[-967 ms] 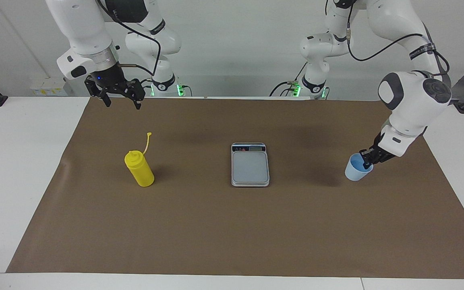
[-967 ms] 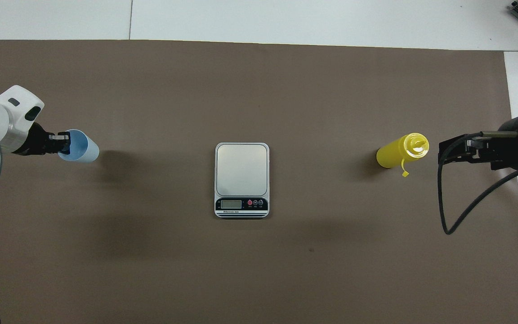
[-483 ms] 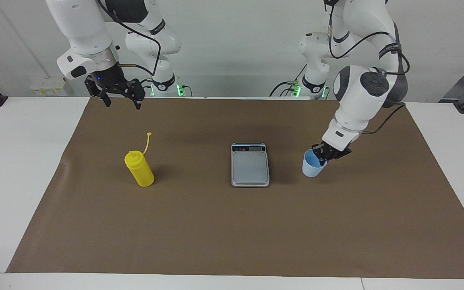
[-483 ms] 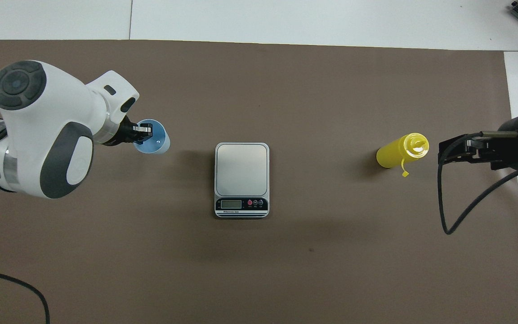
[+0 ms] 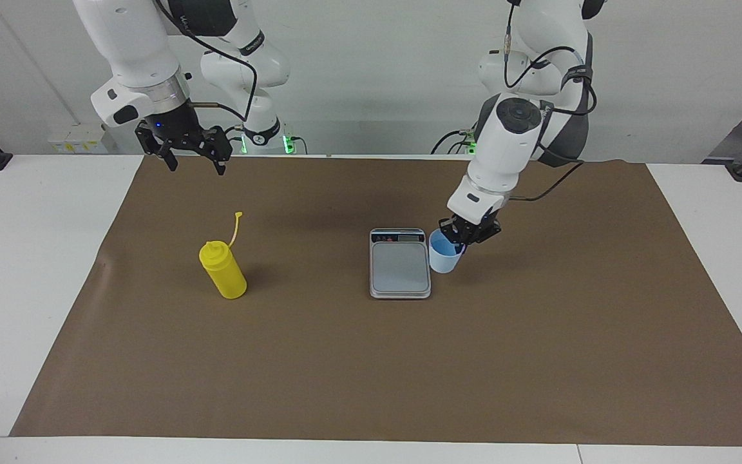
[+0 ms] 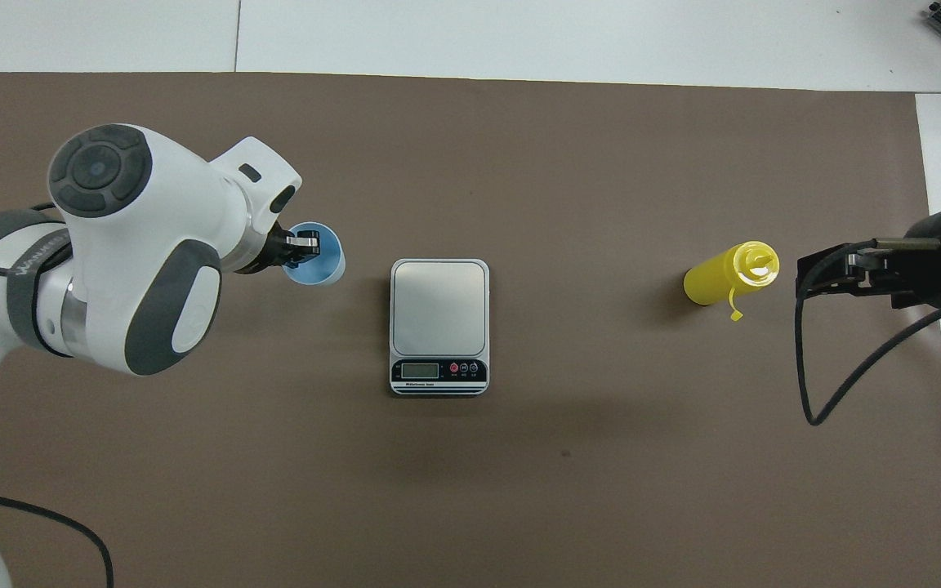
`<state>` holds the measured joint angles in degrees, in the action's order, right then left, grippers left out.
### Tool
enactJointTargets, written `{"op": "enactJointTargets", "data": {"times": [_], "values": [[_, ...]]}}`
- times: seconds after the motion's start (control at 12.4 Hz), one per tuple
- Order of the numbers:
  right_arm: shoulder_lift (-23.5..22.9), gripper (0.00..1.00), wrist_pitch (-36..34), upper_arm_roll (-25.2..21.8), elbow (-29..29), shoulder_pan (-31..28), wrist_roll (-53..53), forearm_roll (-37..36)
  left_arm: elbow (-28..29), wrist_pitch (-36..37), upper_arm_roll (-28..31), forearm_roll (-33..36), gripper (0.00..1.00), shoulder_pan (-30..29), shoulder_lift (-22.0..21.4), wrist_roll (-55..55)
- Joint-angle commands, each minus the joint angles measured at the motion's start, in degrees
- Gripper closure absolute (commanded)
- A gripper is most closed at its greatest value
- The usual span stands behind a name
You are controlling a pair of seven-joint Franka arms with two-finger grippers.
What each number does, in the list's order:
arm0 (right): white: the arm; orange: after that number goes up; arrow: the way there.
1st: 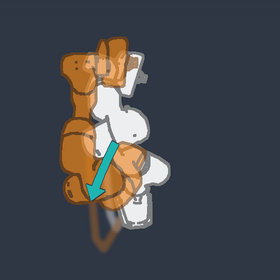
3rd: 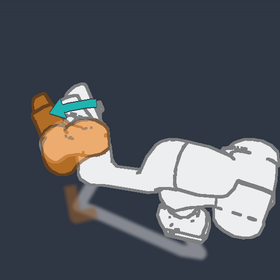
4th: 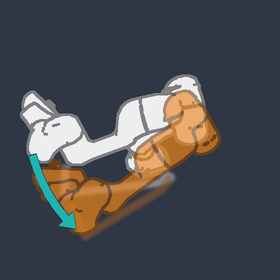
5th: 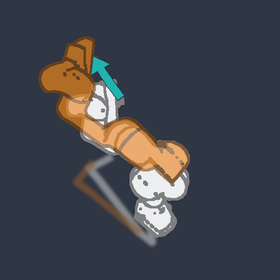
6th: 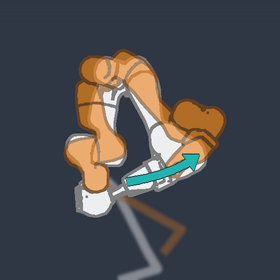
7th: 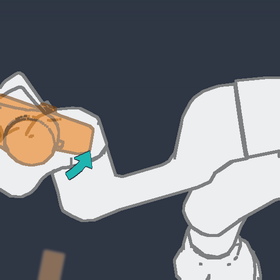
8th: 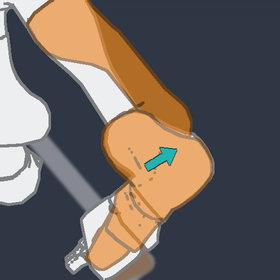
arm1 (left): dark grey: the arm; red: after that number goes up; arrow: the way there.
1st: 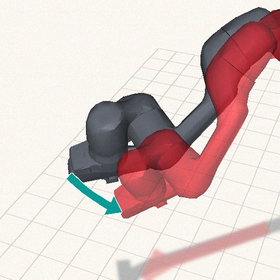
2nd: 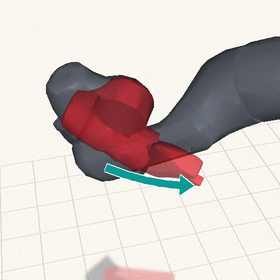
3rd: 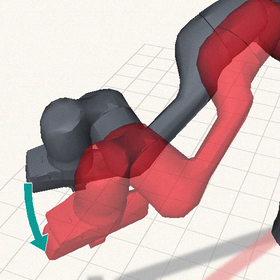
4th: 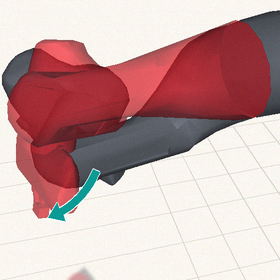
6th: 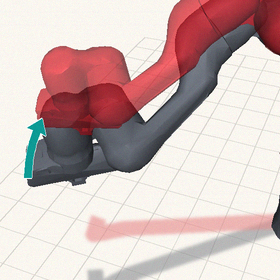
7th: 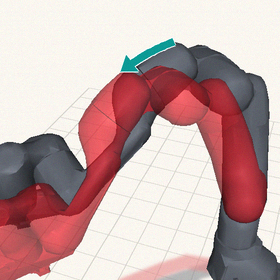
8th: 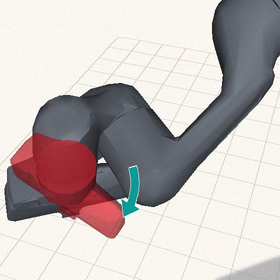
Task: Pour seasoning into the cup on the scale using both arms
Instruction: 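Carry the blue cup with the left gripper onto the scale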
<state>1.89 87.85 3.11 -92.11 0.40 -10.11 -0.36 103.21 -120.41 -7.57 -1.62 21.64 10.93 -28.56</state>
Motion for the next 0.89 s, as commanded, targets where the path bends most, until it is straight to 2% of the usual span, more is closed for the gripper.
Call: {"op": "enactJointTargets", "data": {"times": [0.0, 0.32, 0.81], "values": [[1.0, 0.00, -0.5, 0.2, -0.8, -0.5, -0.3, 0.2, -1.2, -2.7, 0.9, 1.9, 1.00, 3.2, 3.1, -3.5], [1.0, 0.00, -0.5, 0.2, -0.8, -0.5, -0.3, 0.1, -1.6, -5.2, 1.0, 3.7, 1.00, 7.0, 6.6, -7.0], [1.0, 0.00, -0.5, 0.2, -0.8, -0.5, -0.3, 0.1, -1.0, -6.1, 0.9, 4.2, 1.00, 6.8, 6.7, -7.0]]}}
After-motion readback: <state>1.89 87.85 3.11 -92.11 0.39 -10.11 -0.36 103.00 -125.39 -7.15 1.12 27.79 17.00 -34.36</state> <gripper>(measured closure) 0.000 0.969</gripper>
